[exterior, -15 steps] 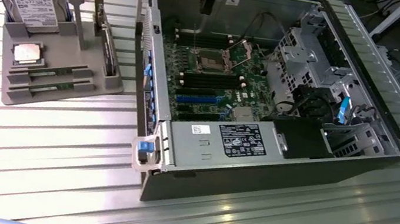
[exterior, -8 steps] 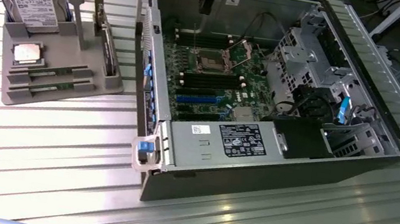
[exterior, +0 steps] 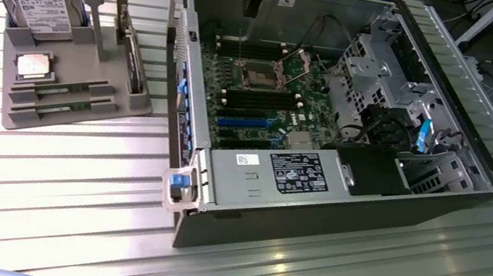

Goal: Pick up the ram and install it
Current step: 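Reach for the ram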

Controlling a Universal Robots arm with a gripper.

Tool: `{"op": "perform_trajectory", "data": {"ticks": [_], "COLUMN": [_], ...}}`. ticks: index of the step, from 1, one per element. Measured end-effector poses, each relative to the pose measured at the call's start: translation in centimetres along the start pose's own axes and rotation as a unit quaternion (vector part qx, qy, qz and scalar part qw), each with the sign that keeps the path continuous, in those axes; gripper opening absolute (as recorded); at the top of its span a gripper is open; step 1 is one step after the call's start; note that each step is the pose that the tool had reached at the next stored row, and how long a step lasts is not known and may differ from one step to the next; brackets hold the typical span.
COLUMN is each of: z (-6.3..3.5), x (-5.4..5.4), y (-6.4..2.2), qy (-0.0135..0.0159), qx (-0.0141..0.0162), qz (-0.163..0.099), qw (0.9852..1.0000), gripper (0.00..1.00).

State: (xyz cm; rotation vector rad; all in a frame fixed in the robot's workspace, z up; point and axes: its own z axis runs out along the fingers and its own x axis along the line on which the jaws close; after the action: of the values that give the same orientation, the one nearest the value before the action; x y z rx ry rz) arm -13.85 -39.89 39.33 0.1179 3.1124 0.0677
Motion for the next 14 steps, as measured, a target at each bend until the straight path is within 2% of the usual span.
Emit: {"op": "perform_trajectory", "data": {"ticks": [14], "z": [-0.02], "x": [0.48], "y": [-0.04], "qy": [0.0000], "qx": [0.0000], "qz": [0.000], "qw": [1.0000], "gripper": [0.11]}}
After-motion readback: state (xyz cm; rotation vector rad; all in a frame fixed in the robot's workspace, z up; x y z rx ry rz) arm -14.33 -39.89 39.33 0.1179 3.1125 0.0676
